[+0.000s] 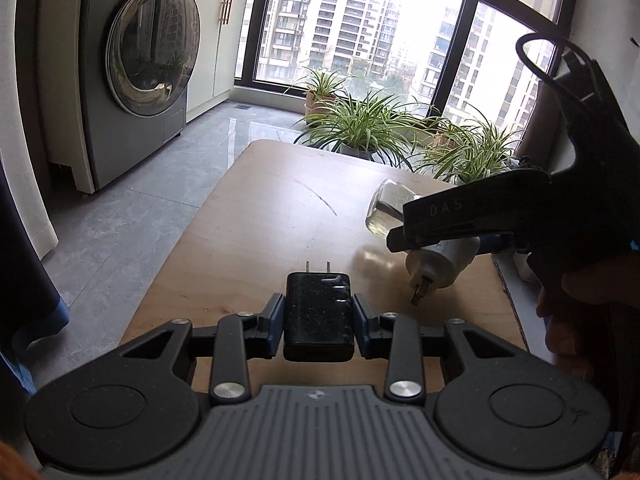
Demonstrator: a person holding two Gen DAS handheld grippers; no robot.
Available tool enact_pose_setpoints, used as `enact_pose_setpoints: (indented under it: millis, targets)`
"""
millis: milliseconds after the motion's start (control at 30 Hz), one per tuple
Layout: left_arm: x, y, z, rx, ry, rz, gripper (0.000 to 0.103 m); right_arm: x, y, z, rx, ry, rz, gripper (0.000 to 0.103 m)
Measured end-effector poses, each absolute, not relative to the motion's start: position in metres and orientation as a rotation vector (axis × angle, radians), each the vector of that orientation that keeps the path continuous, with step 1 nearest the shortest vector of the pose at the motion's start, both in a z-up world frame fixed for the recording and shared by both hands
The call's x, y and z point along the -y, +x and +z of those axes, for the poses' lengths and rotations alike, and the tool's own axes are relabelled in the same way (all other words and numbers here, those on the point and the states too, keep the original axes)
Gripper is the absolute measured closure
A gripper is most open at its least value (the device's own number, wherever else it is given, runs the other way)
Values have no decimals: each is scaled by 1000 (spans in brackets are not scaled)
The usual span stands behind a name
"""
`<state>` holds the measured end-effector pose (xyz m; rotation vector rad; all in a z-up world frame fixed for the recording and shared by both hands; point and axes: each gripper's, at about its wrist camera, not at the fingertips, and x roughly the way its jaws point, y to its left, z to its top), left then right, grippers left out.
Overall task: Organize rigid objects
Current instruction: 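Grasp the white air freshener with glass bottle with the right tool while the left tool holds the adapter, then carry the black adapter and white air freshener in both tools over the tray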
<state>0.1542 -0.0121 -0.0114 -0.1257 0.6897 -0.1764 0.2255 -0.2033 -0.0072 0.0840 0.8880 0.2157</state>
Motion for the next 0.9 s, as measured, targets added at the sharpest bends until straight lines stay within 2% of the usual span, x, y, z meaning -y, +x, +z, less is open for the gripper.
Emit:
enact_pose_setpoints:
  millis: [400, 900]
  targets:
    - [36, 131, 23, -643, -73, -218, 67, 260, 119, 60, -732, 116, 124, 25]
    - [89, 81, 47, -635, -22, -350, 67, 330, -2, 80, -664, 187, -41, 25]
